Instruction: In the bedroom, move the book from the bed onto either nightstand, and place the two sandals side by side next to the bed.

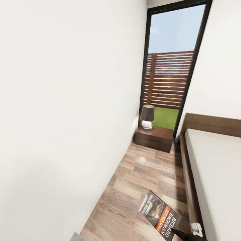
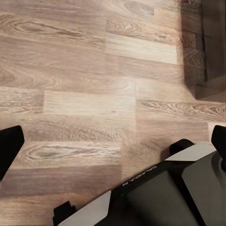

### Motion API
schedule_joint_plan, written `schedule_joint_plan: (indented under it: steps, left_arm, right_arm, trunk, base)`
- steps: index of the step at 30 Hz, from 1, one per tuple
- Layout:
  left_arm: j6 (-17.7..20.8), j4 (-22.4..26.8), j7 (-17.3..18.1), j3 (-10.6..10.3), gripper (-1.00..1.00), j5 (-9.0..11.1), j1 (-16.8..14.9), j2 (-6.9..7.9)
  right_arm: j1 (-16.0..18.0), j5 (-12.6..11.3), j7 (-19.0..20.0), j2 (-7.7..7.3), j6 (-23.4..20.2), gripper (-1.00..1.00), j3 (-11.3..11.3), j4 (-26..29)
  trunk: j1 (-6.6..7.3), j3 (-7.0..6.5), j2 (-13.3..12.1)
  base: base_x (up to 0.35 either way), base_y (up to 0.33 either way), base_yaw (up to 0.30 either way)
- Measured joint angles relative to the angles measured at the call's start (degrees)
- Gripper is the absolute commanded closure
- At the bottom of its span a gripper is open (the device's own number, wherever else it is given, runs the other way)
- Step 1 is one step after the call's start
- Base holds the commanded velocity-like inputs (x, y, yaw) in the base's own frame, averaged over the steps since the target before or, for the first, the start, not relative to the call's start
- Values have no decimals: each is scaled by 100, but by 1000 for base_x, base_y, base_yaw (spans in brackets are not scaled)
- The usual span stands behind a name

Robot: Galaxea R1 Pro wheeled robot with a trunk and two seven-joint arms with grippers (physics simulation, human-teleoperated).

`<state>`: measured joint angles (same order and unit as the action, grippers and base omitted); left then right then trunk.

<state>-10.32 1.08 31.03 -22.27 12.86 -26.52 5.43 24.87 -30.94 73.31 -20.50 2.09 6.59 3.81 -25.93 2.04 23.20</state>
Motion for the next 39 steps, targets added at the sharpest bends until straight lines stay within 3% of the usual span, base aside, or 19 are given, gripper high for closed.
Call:
schedule_joint_plan:
  steps: [6, 17, 39]
  left_arm:
    - [0, 1, 0, 0, -100, 1, 0, 1]
    - [0, 2, 1, 0, -100, 1, 0, 1]
    - [0, 1, 0, 0, -100, 1, 0, 1]
  right_arm:
    - [1, 1, 5, -1, 3, 100, -9, -1]
    - [3, -1, 7, 3, 6, 100, -16, -1]
    - [2, 1, 7, -1, 4, 100, -3, -1]
  trunk:
    - [-1, 0, -1]
    - [-2, -1, 0]
    - [0, 0, 0]
  base:
    - [293, 0, -225]
    - [50, 0, -18]
    - [317, 0, -11]
